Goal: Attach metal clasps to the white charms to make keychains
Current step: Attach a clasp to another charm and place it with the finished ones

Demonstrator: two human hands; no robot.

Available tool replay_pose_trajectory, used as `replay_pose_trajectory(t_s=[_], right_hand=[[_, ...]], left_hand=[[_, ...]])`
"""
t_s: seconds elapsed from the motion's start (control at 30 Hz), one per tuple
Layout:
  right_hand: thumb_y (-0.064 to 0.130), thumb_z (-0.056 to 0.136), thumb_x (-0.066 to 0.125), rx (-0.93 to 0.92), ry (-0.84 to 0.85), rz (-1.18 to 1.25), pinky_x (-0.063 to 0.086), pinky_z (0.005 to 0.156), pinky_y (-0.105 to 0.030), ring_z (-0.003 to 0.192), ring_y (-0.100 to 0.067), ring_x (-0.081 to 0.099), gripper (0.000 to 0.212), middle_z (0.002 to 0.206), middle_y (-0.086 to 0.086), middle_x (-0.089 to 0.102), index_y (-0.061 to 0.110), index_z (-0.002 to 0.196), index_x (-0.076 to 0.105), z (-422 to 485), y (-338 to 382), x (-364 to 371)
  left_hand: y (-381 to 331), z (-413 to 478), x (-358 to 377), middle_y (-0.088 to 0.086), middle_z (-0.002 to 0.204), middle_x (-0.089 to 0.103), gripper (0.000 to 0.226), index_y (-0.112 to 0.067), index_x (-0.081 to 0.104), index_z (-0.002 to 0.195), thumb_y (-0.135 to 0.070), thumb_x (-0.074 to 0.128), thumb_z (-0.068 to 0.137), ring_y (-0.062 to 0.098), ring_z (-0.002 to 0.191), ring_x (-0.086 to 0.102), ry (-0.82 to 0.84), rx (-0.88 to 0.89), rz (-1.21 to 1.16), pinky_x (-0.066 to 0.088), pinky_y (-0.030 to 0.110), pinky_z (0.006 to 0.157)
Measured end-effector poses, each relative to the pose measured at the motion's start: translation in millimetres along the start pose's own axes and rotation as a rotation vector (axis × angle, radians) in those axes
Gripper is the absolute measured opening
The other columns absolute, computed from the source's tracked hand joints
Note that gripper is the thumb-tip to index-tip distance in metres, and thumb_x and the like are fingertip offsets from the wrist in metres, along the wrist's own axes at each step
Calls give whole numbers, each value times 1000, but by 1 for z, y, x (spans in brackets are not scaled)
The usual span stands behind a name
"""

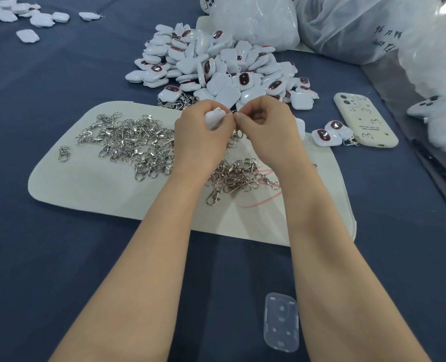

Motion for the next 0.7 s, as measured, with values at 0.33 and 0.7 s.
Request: replay_pose_trajectory(t_s=[0.33,0.7], right_hand=[[11,83,59,15,22,25,40,60,-16,58,-2,47,16,67,10,55,22,74,52,-2,-1,2],[13,84,61,22,-9,36,39,60,-18,60,-6,47,5,67,6,55,14,82,57,-2,-1,3]], left_hand=[[3,1,3,-9,69,61,4,-17,66,81,-15,63,83,9,63,54,13,-12,-18,41,17,57],[6,1,2,-8,70,62,4,-14,66,82,-15,63,82,9,63,54,-16,-14,-56,41,19,59]])
Point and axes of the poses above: each hand's wrist, its own z-axis towards the middle knuckle, its own x-axis out of the palm, y = z × x, the point moved 5 cm from there along z, towards the middle knuckle
